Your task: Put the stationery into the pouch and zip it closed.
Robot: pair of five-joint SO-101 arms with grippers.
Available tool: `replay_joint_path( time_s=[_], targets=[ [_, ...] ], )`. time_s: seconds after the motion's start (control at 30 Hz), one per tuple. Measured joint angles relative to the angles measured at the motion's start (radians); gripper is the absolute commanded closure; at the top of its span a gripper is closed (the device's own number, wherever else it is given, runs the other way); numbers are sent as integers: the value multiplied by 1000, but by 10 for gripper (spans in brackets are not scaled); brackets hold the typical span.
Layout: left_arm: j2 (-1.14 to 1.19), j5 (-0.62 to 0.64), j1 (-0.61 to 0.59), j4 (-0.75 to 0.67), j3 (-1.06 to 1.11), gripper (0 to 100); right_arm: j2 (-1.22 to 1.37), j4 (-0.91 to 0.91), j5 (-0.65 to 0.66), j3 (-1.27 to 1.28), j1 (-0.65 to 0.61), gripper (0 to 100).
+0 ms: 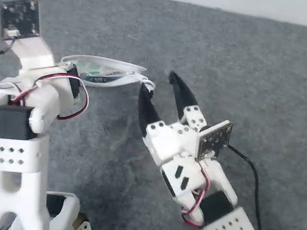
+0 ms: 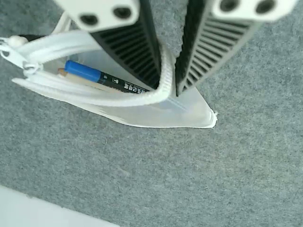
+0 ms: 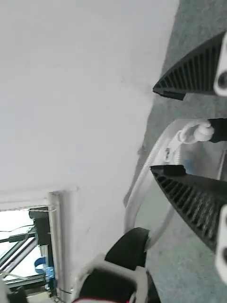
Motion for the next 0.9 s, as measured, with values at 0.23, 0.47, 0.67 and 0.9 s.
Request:
replay_joint_path(
  time_s=[0.23,0.47,0.67,0.9],
  targets=[
    [0,0,0,0,0,989,-60,196,0,0,5,782],
    [0,0,0,0,0,989,-25,184,0,0,5,782],
    [0,0,0,0,0,989,206,-17,0,0,5,782],
    [0,0,0,0,0,989,509,-175,0,-32,11,782]
  ],
)
